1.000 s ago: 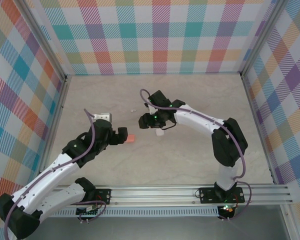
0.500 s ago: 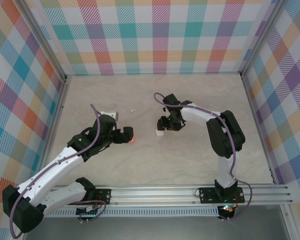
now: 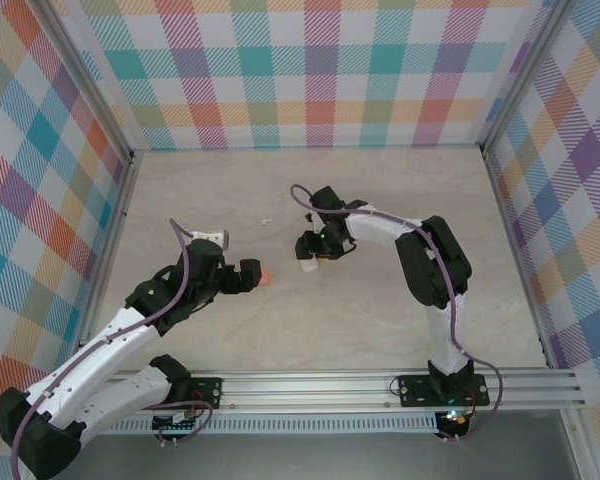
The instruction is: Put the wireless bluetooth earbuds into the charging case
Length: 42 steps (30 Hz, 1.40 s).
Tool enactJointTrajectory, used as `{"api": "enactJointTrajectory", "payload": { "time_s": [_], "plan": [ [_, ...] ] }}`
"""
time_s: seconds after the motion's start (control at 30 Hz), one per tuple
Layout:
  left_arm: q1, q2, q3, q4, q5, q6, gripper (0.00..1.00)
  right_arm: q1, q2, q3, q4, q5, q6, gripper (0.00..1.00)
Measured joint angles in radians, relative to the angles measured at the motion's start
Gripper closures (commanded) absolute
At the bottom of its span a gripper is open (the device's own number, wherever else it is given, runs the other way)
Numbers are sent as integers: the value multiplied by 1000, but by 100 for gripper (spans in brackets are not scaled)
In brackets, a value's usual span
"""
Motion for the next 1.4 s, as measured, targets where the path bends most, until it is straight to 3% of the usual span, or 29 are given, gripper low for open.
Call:
{"api": "enactJointTrajectory", "payload": {
  "time_s": [0.63,0.8,0.93,1.1,1.27,1.4],
  "plan": [
    [0,12,-9,1,3,-6,0,150,18,71,-107,122,-233,31],
    [4,16,-9,1,4,-6,0,152,-19,92,-164,222,-201,24],
    [8,23,-9,0,4,-2,0,153,-82,102,-199,273,-84,18],
    [13,33,-8,3,5,10,0,215,-124,98,-211,339,8,17],
    [19,48,-8,0,23,27,0,283,-47,154,-253,351,23,21],
    [19,48,-7,-8,32,43,0,277,2,171,-288,379,32,22]
  ]
}}
